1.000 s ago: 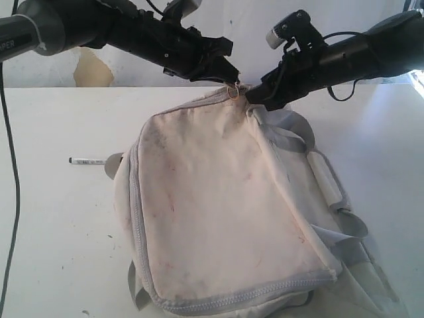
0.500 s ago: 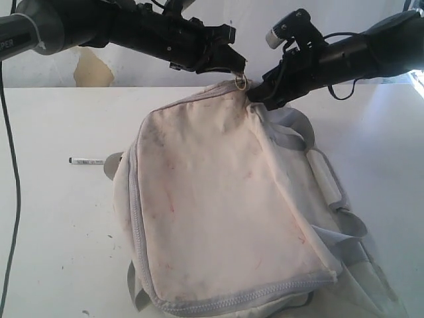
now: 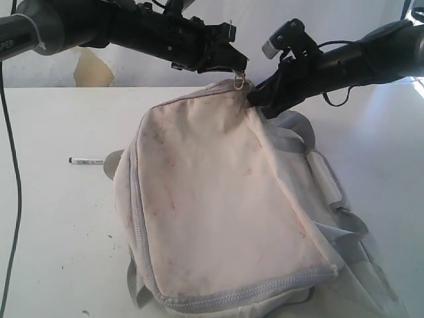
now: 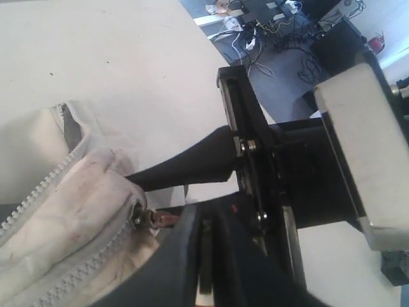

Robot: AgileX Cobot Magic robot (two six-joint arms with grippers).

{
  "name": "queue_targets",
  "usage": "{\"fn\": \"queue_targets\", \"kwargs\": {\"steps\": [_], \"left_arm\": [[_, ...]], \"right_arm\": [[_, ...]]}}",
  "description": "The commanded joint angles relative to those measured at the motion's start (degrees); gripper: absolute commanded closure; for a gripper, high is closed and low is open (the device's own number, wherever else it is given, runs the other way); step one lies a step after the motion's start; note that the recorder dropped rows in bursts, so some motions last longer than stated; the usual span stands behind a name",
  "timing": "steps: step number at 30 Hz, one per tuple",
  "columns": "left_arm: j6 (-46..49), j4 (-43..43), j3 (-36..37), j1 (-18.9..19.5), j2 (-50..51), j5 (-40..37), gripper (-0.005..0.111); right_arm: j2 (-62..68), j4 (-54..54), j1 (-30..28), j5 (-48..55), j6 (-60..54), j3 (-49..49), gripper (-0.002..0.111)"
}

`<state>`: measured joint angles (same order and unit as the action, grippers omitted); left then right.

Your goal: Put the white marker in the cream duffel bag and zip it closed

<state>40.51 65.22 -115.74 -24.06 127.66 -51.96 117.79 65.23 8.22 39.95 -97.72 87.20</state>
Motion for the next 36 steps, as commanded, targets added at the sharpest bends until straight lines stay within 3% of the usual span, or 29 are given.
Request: {"fn": "queue_targets", "kwargs": {"steps": [1,7,10,20,24,36], "left_arm": [[0.08,-2.98,-0.32,0.07,-1.57,-0.72,0.103],[-3.9,-16.05,-0.32,0.22,-2.35,-0.5,0.103],[-8.31,-19.52,-0.32,2.17,-3.19,-1.41,0.106],[-10.36,-20.4,-0.32,10.83,-5.04,-14.06,0.107],[-10.36,-20.96,-0.2,11.29,-5.04,-17.79,0.107],[-13.32,-26.08,1.68,11.29,-5.19,-18.0,0.107]], "right_arm": [[0.42,-0.63,0.04,-0.8,0.34,0.05,0.108],[0.31,-0.97,-0.44,-4.02,7.42,0.05,0.108],[-0.62,-1.36,-1.53,-3.31,11.88,0.05,0.108],[-1.37,-12.4,-5.19,-8.51,32.25,0.05,0.108],[-1.37,-13.84,-6.77,-9.24,37.39,0.05,0.108],[-1.26,-13.74,-7.14,-10.26,44.32,0.05,0.108]]}}
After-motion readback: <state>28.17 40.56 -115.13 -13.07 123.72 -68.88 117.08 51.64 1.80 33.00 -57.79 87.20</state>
